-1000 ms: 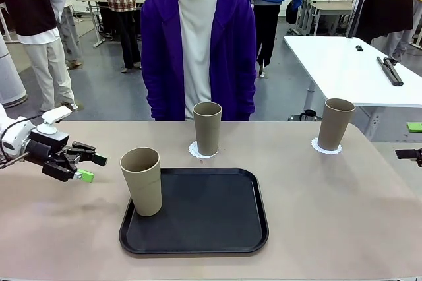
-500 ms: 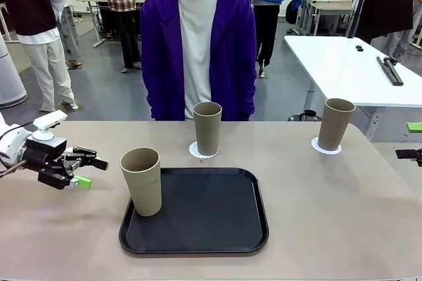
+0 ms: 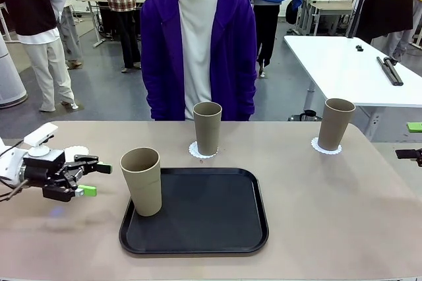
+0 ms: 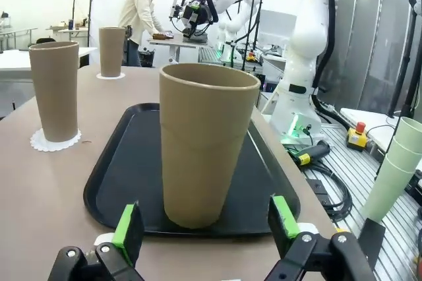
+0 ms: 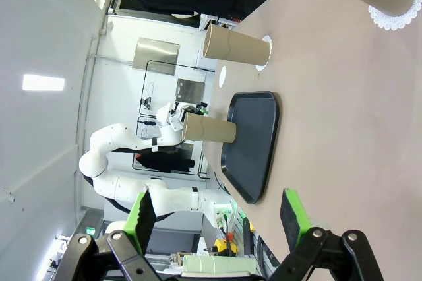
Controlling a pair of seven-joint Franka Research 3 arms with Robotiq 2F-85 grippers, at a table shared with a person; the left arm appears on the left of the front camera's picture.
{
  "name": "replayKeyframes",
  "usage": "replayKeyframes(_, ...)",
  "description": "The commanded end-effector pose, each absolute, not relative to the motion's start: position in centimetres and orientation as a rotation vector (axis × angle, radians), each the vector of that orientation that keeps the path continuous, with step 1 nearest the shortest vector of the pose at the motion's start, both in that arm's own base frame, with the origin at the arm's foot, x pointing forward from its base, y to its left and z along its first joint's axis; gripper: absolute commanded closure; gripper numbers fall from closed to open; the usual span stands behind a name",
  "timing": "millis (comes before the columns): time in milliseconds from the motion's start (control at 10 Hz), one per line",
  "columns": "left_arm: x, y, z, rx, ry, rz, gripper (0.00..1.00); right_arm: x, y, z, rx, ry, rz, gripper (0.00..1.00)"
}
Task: Place coasters on the table and set cups on them.
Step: Take one Reusable plastic cup from the Flat Tray and place it on a coaster set by the human.
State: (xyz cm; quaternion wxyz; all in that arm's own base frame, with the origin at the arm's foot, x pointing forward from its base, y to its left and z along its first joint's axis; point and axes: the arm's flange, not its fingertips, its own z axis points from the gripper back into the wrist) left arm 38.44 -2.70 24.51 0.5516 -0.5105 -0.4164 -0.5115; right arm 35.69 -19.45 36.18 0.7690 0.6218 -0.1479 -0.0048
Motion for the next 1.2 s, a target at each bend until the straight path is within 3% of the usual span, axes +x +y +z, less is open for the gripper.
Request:
replayKeyframes(0, 39.1, -4.1, 23.8, -1.21, -0.988, -1.188, 0.0, 35.6, -19.3, 36.3, 1.353, -0.324, -0.007, 0.0)
replayKeyframes(1100, 41.6, -9.8, 22.0, -1.25, -0.879, -1.215, 0.0, 35.6, -19.3, 36.3, 1.353, -0.324, -0.007, 0.0)
